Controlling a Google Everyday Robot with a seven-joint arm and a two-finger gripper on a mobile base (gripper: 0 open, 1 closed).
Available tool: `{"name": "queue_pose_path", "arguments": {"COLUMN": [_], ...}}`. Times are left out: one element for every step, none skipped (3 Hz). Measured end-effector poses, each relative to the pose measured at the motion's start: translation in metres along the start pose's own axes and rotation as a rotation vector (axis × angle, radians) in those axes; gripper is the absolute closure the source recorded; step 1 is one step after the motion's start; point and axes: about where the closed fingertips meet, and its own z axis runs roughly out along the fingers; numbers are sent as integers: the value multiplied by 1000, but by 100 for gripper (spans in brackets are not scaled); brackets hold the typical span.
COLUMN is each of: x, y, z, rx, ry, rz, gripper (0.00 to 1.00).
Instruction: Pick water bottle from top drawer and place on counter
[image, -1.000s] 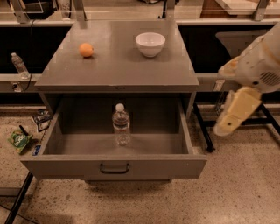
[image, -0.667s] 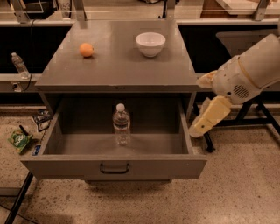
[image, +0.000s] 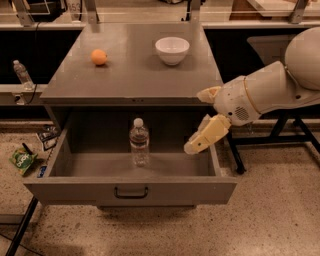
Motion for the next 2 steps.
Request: {"name": "queue_pose_path", "arguments": {"x": [0, 15], "y": [1, -3], "z": [0, 27], "rx": [-3, -31], "ry": [1, -20], "rz": [-1, 28], "gripper": [0, 0]}}
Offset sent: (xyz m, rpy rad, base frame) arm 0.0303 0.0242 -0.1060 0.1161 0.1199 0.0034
